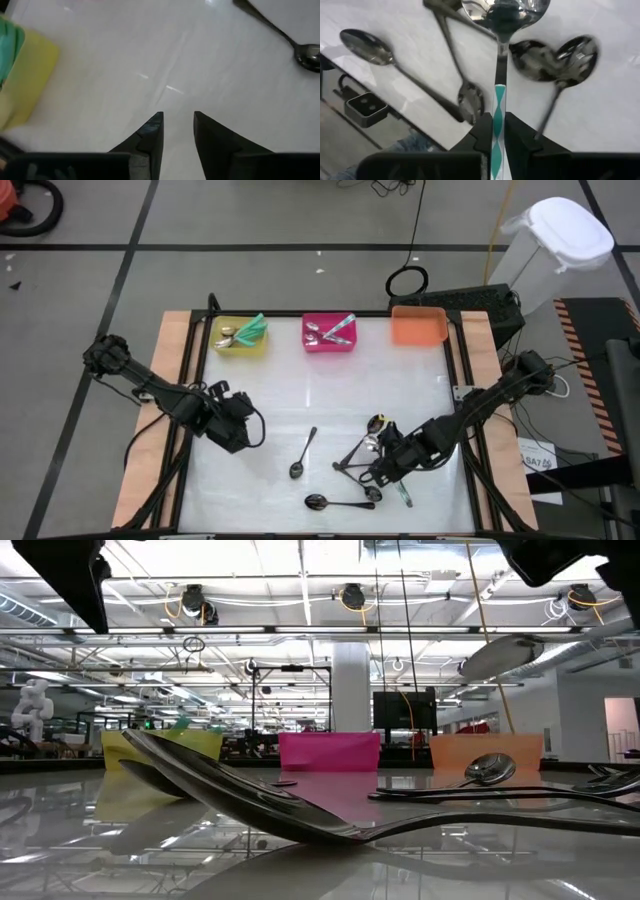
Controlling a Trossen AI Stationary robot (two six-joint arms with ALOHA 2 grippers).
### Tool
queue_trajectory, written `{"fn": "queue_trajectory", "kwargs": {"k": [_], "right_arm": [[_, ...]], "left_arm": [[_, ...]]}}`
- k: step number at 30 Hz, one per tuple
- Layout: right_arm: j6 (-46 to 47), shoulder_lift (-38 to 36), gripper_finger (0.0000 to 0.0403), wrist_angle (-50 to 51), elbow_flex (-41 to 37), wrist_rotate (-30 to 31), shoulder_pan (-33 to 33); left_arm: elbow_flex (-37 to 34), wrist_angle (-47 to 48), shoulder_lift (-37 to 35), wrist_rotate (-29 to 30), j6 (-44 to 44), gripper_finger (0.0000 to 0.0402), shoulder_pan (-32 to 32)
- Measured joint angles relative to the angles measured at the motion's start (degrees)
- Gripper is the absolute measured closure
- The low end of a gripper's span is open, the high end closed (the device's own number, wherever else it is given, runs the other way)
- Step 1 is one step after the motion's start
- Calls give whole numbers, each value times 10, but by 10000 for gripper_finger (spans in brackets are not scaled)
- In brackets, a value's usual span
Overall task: Sort silverware by color (type)
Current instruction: Put the white patterned spoon into the pink bin
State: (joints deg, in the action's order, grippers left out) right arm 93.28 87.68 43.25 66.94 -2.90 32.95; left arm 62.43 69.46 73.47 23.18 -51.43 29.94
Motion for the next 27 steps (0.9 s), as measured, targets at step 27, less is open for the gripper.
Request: {"fn": "queue_trajectory", "kwargs": {"k": [27], "right_arm": [[-216,-45,381,4,0,-4,-155]], "left_arm": [[0,-168,0,-23,195,400,-146]]}}
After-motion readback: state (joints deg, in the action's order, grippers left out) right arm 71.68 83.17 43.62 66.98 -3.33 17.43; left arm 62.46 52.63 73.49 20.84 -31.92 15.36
